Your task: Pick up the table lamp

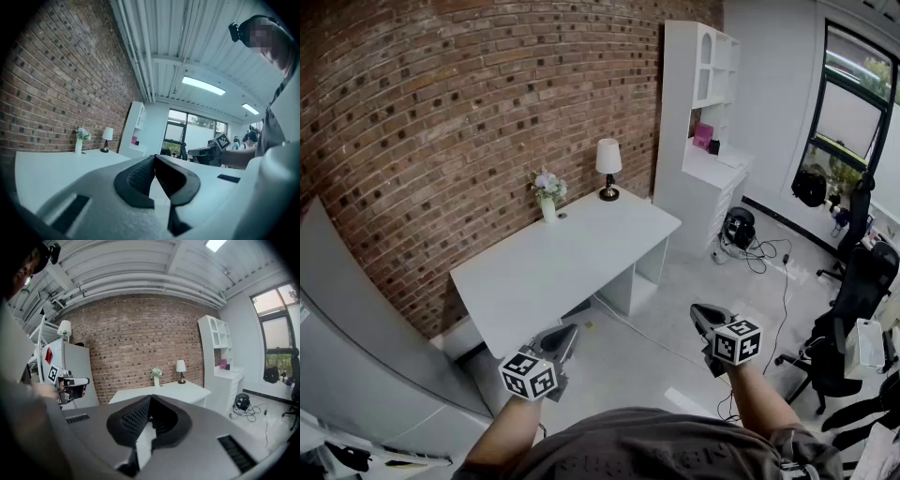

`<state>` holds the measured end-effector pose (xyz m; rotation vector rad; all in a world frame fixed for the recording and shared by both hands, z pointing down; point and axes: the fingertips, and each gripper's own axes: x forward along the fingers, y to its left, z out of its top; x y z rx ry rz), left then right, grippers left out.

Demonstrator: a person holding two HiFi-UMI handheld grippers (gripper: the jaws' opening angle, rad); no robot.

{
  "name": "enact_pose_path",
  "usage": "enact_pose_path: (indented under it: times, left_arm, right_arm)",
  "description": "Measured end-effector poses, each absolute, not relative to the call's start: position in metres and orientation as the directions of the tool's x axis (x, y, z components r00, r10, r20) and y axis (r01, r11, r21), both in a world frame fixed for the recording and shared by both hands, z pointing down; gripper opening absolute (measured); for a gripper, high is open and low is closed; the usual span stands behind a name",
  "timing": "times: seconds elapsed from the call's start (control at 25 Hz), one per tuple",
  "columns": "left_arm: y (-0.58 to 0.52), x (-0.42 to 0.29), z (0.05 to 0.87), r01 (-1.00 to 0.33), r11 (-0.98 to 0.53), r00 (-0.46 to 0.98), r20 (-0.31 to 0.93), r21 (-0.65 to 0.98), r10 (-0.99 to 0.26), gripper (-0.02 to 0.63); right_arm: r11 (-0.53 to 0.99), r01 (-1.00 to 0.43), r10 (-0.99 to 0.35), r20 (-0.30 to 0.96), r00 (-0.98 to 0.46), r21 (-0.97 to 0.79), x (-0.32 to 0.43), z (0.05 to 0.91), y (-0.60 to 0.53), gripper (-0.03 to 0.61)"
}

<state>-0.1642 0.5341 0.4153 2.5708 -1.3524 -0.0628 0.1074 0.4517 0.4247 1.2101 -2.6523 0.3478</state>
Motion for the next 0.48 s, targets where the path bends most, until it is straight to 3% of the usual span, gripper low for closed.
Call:
enact_pose_path:
  times: [0.48]
  left_arm:
    - [0.527, -0.139, 0.411, -0.812, -0.541, 0.567, 0.079, 0.219, -0.82, 0.004]
  right_arm:
    - [0.644, -0.753, -0.705, 0.276, -0.653, -0.136, 0.131, 0.422, 0.445, -0.009]
